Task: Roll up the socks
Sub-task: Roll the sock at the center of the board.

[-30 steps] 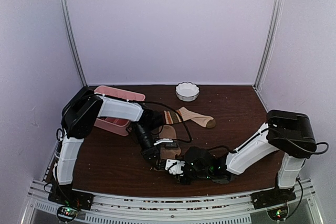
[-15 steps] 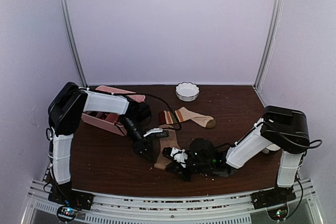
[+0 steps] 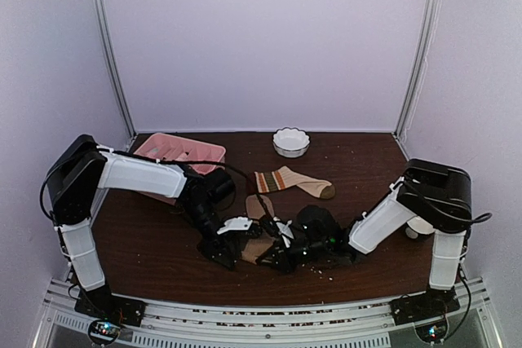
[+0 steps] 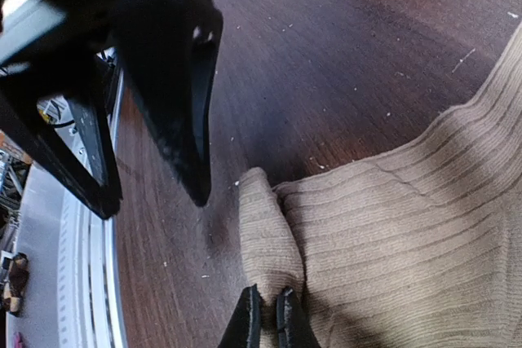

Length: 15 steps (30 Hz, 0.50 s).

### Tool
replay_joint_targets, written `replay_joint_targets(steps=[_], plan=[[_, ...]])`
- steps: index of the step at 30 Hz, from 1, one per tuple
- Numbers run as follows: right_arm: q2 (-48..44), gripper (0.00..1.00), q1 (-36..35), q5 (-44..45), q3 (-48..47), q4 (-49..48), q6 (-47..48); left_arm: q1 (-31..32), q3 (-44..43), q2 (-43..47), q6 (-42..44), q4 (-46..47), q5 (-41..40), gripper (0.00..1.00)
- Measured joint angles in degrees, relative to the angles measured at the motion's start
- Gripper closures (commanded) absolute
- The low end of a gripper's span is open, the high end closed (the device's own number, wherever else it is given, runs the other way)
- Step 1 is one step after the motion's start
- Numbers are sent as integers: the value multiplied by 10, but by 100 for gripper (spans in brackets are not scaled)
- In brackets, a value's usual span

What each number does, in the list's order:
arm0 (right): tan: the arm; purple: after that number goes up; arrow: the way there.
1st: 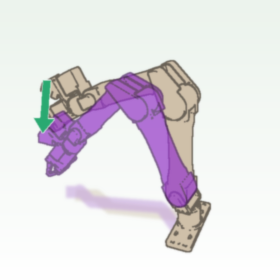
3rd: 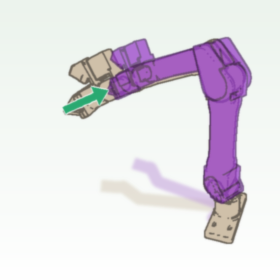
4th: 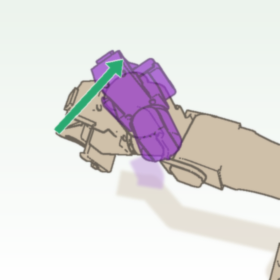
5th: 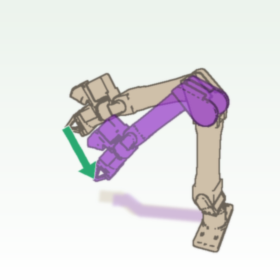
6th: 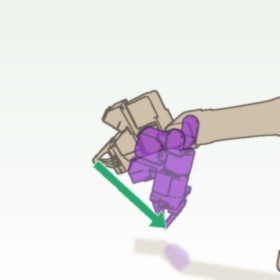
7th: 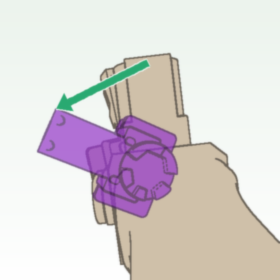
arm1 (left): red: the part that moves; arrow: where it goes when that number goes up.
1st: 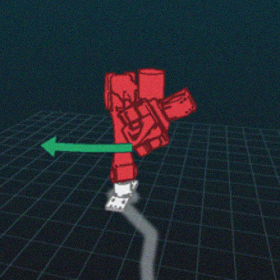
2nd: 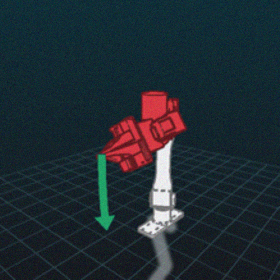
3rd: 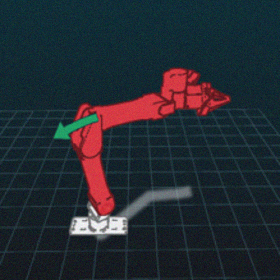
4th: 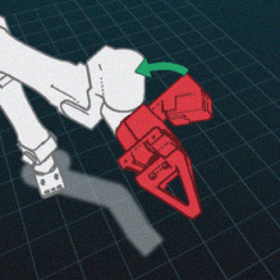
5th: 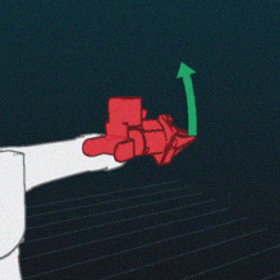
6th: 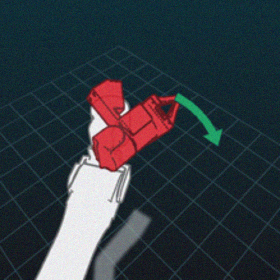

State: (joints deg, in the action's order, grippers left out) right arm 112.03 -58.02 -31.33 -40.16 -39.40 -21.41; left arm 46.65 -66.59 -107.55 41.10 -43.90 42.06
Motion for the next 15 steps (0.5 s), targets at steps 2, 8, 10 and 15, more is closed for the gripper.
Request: replay_joint_targets(steps=[2, 8, 10, 15], plan=[[6, 100, 9, -20, -2, -6, -29, 17, 8, 0, 1, 15, -17, 57], [23, 100, 26, -62, -4, -26, -77, 38, 4, 0, 2, 51, -59, 59], [26, 100, 28, -73, -7, -26, -85, 40, -1, -1, 2, 58, -70, 58], [30, 100, 35, -87, -13, -18, -93, 42, -4, -1, 7, 69, -78, 54]])
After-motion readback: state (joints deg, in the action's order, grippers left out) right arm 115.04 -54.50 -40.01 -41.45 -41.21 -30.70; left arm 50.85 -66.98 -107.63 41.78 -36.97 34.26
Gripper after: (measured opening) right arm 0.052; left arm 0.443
